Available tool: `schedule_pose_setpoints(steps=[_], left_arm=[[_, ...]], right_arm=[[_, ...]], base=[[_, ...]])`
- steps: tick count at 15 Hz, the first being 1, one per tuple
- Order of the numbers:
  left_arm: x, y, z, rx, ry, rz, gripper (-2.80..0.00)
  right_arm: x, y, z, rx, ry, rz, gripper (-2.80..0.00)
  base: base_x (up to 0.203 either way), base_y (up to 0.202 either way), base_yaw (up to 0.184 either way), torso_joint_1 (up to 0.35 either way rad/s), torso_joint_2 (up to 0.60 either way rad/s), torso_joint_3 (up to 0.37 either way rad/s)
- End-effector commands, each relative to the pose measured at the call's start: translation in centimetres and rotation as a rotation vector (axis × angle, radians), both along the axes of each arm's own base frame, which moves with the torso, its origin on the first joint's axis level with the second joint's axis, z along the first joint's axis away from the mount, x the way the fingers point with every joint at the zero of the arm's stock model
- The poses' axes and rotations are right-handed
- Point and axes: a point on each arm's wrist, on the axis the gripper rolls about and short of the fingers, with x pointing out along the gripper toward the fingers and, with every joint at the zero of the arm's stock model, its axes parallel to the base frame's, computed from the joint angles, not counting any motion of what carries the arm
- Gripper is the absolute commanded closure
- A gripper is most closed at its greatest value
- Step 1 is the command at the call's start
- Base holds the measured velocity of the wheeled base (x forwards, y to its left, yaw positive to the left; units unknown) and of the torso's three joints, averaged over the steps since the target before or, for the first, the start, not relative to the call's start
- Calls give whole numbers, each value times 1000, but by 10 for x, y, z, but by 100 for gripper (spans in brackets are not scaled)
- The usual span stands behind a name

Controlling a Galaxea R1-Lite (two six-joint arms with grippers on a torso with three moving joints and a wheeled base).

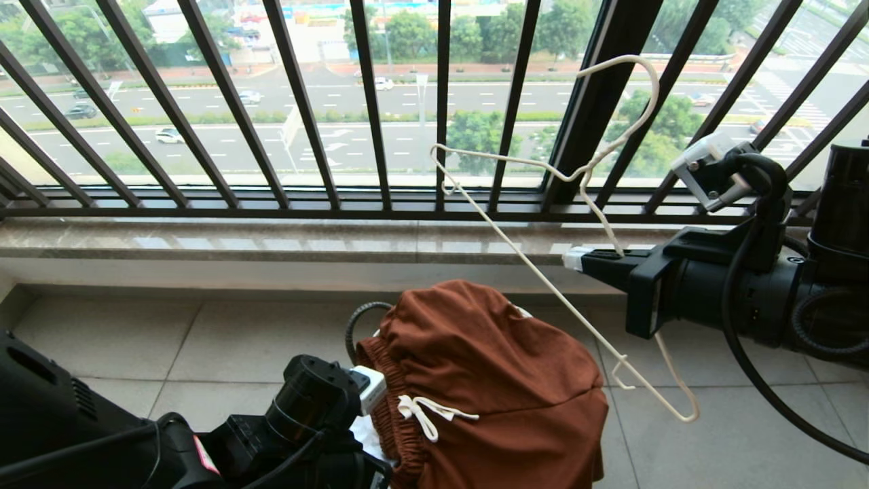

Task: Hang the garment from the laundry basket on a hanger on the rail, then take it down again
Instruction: Pick up clothes from the basket

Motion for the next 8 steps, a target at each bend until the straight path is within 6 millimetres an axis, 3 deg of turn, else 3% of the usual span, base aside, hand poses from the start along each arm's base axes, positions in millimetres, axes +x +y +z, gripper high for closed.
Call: schedule_pose_setpoints(steps=[1,8], left_arm=[[1,-2,-17,42,45,0,-280],[0,-6,-16,0,0,-16,-280]], right_arm=[[0,0,0,0,-2,2,0],[-1,0,0,1,-2,2,0]], base=[[0,0,0,0,0,0],[0,0,0,0,0,0]])
